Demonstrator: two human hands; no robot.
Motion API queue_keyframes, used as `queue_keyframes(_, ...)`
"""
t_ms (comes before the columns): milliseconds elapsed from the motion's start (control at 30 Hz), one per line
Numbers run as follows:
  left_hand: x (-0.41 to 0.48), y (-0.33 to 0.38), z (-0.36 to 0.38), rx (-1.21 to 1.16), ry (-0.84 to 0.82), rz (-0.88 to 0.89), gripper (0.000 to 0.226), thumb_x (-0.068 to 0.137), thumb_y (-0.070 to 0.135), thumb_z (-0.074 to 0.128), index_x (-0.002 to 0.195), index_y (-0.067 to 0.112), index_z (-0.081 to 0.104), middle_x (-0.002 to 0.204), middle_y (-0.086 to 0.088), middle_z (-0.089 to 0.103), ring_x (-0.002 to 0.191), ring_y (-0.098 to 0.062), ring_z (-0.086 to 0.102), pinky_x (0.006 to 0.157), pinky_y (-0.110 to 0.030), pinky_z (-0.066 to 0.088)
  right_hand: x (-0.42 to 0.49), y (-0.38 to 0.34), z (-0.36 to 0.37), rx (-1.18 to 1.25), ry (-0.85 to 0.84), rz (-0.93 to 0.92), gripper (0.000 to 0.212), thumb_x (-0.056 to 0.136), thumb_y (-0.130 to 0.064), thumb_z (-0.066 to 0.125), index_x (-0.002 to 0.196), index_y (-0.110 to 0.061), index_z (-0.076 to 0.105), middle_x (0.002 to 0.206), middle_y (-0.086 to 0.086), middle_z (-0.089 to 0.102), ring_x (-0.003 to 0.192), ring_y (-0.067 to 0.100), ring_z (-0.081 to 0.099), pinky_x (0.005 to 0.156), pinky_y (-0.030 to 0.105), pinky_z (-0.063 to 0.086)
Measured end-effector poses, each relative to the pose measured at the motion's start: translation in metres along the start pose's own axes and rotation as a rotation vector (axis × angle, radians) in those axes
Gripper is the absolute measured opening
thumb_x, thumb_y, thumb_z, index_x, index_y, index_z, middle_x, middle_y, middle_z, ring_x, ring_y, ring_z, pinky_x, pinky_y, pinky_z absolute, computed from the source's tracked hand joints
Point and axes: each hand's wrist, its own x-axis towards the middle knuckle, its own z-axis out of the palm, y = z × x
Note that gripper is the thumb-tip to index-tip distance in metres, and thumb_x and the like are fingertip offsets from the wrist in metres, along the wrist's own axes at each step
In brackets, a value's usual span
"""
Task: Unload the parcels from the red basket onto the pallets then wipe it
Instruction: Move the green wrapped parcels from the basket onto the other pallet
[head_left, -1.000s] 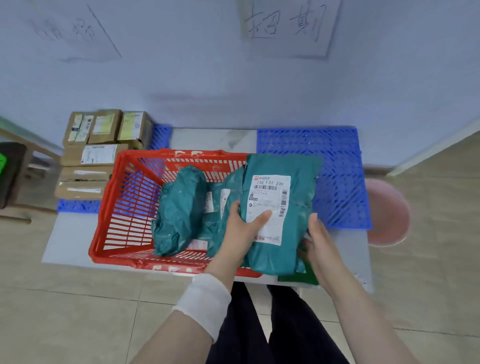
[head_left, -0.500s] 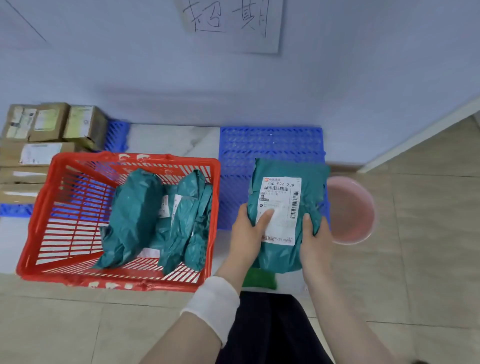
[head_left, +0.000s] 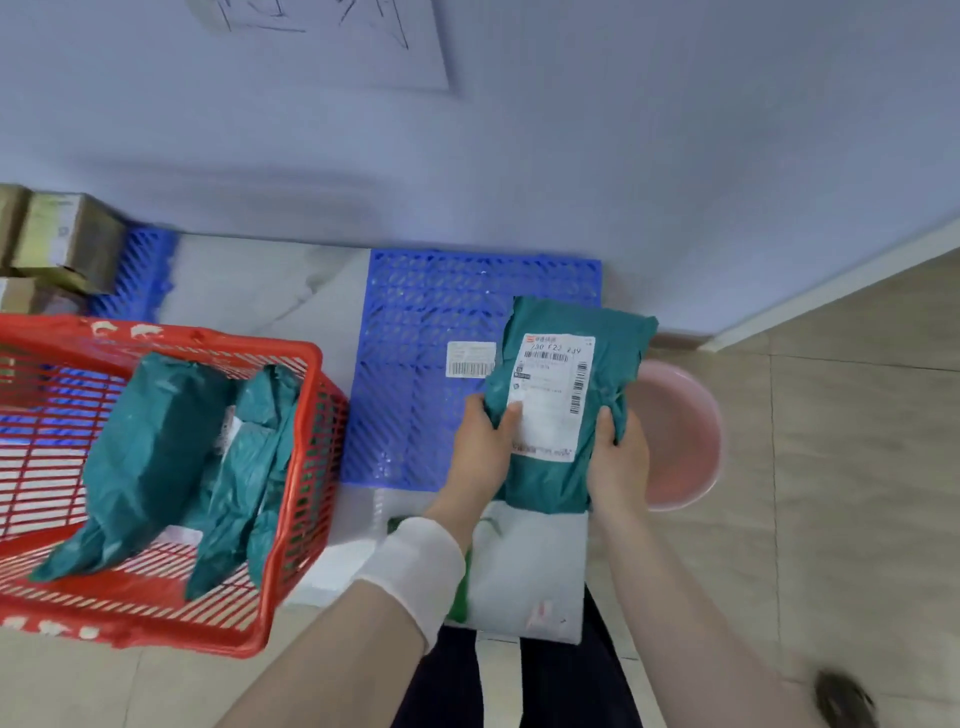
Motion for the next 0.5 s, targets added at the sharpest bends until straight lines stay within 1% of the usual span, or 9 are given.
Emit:
queue_keyframes(67,0.018,0.003,0.024,-0.018,0.031,-0.059,0.029,0.095,0.028,0.047,0.115,0.008,0.044,0.106,-0.005,0.057,0.102,-0.025,0.056,0.081,-0.031,0.044,0.024,0.004,-0.003,0.000,-0.035,0.026,0.035,0.098,-0.025,0.039,0.126,-0.009,0.050,0.124,0.011,0.059,0.115,0.031,0.053,0.100,0.042,0.040)
queue_keyframes(167,0.044,0.014,0.049,-0.040,0.063,-0.124,0.031,0.096,0.026,0.046,0.120,0.006,0.044,0.115,-0.008,0.057,0.099,-0.024,0.055,0.081,-0.032,0.044,0.060,-0.001,-0.007,-0.041,-0.098,0.062,0.029,0.098,-0.023,0.040,0.120,-0.010,0.052,0.118,0.011,0.061,0.109,0.031,0.055,0.092,0.036,0.041)
queue_keyframes(267,0.071,0.024,0.061,-0.095,0.085,-0.144,0.033,0.095,0.026,0.047,0.122,0.006,0.044,0.112,-0.006,0.056,0.093,-0.019,0.051,0.077,-0.029,0.040,0.103,-0.005,-0.003,-0.054,-0.157,0.068,0.026,0.096,-0.023,0.043,0.114,-0.010,0.055,0.113,0.012,0.063,0.106,0.032,0.057,0.093,0.043,0.044)
queue_keyframes(367,0.109,0.019,0.073,-0.067,0.084,-0.183,0.034,0.095,0.025,0.047,0.122,0.004,0.045,0.116,-0.010,0.056,0.094,-0.021,0.051,0.078,-0.030,0.041,0.143,0.003,0.012,-0.086,-0.211,0.087,0.025,0.094,-0.025,0.047,0.112,-0.011,0.058,0.112,0.011,0.064,0.104,0.032,0.059,0.093,0.047,0.045)
queue_keyframes(433,0.135,0.011,0.081,-0.052,0.092,-0.211,0.034,0.095,0.024,0.048,0.121,0.003,0.046,0.118,-0.013,0.057,0.098,-0.025,0.053,0.081,-0.032,0.043,0.166,0.011,0.023,-0.096,-0.232,0.106,0.022,0.093,-0.023,0.050,0.109,-0.011,0.059,0.109,0.011,0.065,0.100,0.031,0.060,0.091,0.046,0.047)
queue_keyframes(500,0.158,0.004,0.088,-0.036,0.101,-0.221,0.033,0.094,0.025,0.049,0.119,0.004,0.047,0.116,-0.013,0.057,0.096,-0.026,0.053,0.084,-0.035,0.045,0.184,0.018,0.032,-0.074,-0.228,0.117,0.020,0.093,-0.020,0.050,0.107,-0.009,0.060,0.104,0.010,0.065,0.096,0.029,0.060,0.089,0.043,0.048)
